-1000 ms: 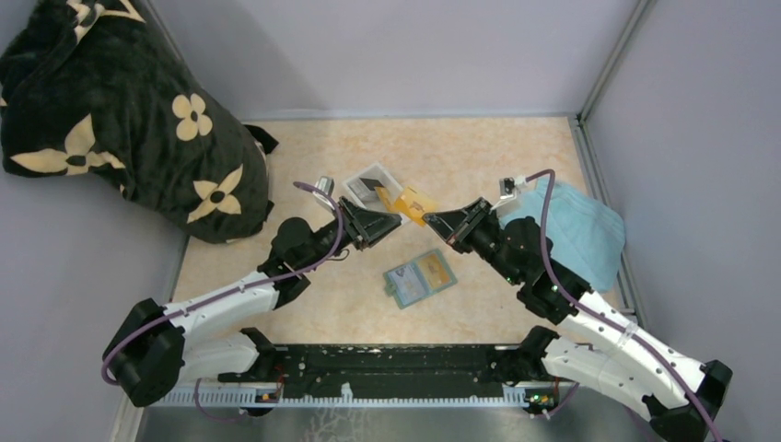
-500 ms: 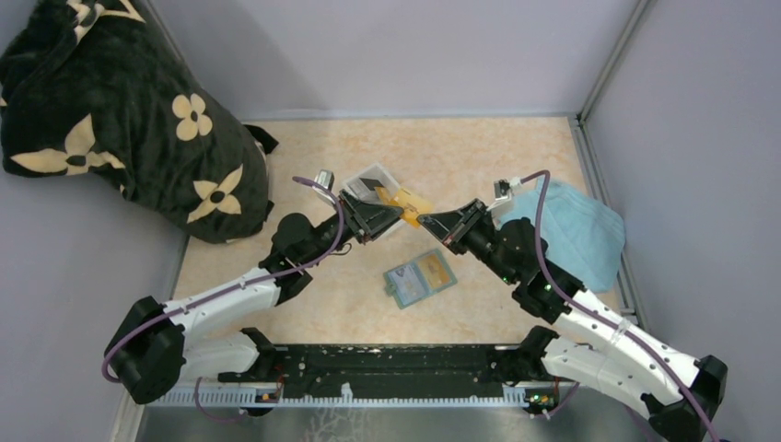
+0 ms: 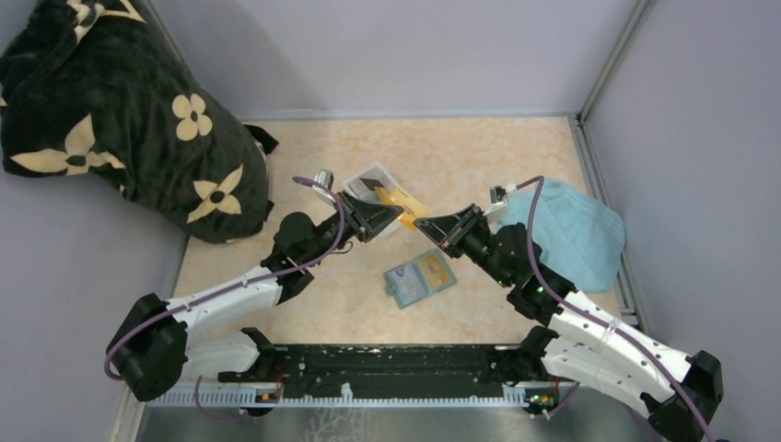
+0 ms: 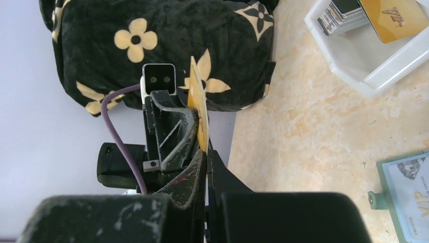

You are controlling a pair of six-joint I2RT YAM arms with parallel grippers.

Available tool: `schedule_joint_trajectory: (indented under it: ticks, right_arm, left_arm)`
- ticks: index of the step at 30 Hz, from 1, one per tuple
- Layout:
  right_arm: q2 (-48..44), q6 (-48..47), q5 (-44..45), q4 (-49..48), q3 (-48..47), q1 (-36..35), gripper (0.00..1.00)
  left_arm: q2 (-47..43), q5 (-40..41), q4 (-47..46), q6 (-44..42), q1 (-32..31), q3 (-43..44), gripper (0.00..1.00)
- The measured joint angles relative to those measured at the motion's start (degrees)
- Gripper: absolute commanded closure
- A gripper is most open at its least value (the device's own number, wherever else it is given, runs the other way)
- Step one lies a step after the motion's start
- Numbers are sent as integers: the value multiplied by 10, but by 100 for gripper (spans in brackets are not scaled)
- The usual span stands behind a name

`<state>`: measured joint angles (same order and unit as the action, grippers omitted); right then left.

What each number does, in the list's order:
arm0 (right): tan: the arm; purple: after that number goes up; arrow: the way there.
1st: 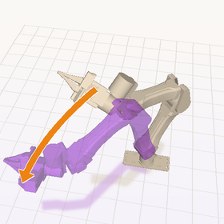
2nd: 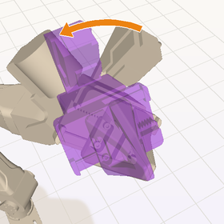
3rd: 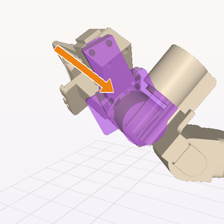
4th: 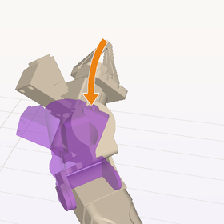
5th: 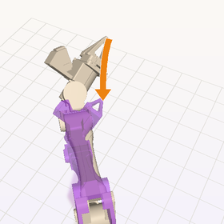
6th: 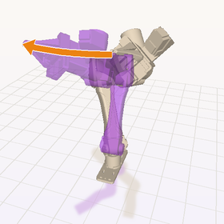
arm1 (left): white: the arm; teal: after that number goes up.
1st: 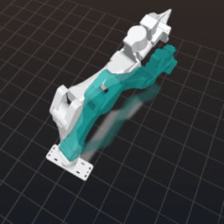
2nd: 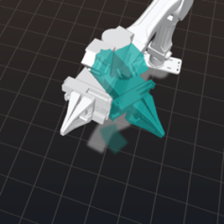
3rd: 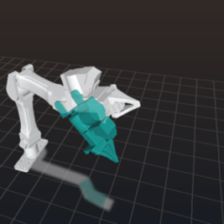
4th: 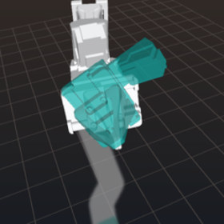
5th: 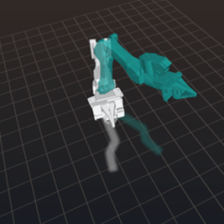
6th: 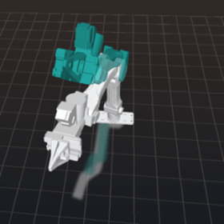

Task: Put the credit cards into the card holder
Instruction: Pick up the credit card from the storage box, then turn over the card slot in the card holder.

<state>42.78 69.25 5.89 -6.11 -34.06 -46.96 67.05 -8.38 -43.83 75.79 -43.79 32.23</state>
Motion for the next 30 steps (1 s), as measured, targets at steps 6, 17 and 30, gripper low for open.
schedule_joint_trajectory:
  ticks: [6,17,30]
  right_arm:
    - [0,4,-3,-18,8,2,91]
    - [8,-128,-14,141,-58,3,41]
    - [74,-297,51,358,-102,3,43]
  left_arm:
    - [0,5,-11,9,0,0,100]
    - [-90,83,104,-23,-2,-17,100]
    - [-65,95,416,-108,-4,50,100]
